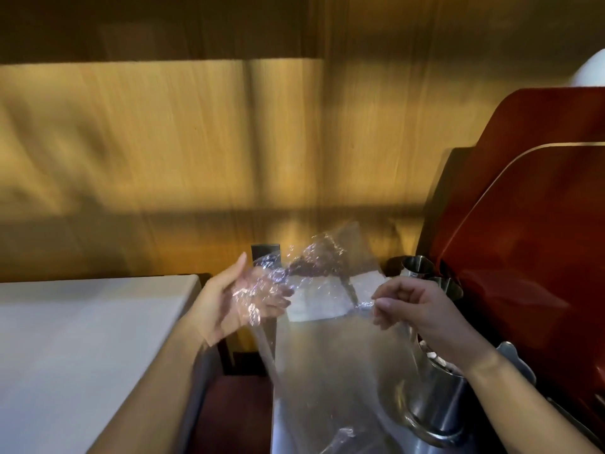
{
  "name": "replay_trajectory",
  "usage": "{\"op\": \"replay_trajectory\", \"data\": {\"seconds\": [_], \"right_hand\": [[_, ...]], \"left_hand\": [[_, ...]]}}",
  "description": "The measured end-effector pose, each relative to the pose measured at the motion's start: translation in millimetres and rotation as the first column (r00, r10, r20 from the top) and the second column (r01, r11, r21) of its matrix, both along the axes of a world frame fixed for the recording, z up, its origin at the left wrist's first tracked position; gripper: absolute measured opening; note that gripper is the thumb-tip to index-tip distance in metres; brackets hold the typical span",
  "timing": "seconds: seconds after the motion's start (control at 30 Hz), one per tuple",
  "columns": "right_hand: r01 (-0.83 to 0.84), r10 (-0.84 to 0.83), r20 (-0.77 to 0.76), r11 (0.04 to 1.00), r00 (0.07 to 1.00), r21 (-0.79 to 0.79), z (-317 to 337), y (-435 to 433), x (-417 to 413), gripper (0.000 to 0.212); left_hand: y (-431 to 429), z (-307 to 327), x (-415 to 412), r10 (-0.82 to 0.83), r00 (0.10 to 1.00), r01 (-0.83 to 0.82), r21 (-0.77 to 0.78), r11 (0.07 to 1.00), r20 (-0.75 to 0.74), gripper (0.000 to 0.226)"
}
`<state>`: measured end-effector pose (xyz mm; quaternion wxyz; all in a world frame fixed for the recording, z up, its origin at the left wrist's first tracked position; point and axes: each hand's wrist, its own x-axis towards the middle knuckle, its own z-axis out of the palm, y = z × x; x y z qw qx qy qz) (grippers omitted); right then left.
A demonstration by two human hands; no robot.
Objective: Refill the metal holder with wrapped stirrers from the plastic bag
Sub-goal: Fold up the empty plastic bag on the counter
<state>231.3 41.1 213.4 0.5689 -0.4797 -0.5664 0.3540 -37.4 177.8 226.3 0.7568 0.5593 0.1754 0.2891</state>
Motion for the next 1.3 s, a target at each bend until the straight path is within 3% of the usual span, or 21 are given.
{"op": "replay_trajectory", "data": {"seconds": [0.07,0.17,0.3,0.4,0.47,0.53,0.6,0.8,1.03,1.2,1.3], "right_hand": [[0.060,-0.061,-0.133,0.998,0.989,-0.011,-2.9,3.0,-0.8,0.008],[0.127,-0.141,-0.265,0.990,0.954,-0.067,-8.7,9.1,-3.4,0.010],[0.184,-0.207,-0.286,0.977,0.935,-0.105,-16.9,13.1,-2.1,0.010],[0.191,-0.217,-0.279,0.974,0.935,-0.119,-23.1,14.2,-1.6,0.010],[0.190,-0.218,-0.279,0.974,0.935,-0.126,-26.3,15.3,-1.2,0.010],[0.152,-0.185,-0.249,0.978,0.951,-0.146,-28.6,14.1,0.0,0.006],[0.084,-0.120,-0.182,0.978,0.976,-0.192,-31.0,11.6,0.5,0.023],[0.114,-0.151,-0.154,0.968,0.976,-0.225,-37.4,9.4,3.0,0.008],[0.047,-0.085,-0.132,0.962,0.988,-0.267,-42.7,6.7,7.2,0.009],[0.073,-0.089,-0.041,0.951,0.995,-0.301,-48.9,6.2,13.5,0.021],[0.034,-0.070,-0.112,0.954,0.991,-0.298,-50.0,7.7,18.1,0.023]], "left_hand": [[-3.8,-16.4,2.0,-0.146,0.951,0.199,-0.177,0.964,0.272,0.061],[-15.6,-31.6,13.7,-0.223,0.906,0.316,-0.227,0.921,0.359,0.071],[-29.1,-44.7,28.5,0.047,0.992,-0.030,-0.146,0.989,0.116,0.070],[-31.8,-51.3,35.5,0.211,0.977,-0.213,-0.074,0.974,-0.036,0.059],[-31.6,-52.1,36.3,0.287,0.951,-0.284,0.037,0.958,-0.113,0.038],[-32.1,-52.2,36.1,0.310,0.947,-0.306,0.057,0.950,-0.090,0.013],[-32.1,-51.4,35.5,0.328,0.943,-0.327,0.032,0.945,-0.054,0.007],[-35.4,-45.1,29.6,0.296,0.949,-0.294,0.043,0.955,-0.104,0.030],[-31.5,-47.0,23.9,0.345,0.924,-0.317,0.177,0.932,-0.162,0.010],[-28.8,-48.7,19.4,0.363,0.900,-0.342,0.127,0.931,-0.241,0.017],[-28.9,-49.0,17.8,0.314,0.922,-0.301,0.092,0.949,-0.226,0.020]]}}
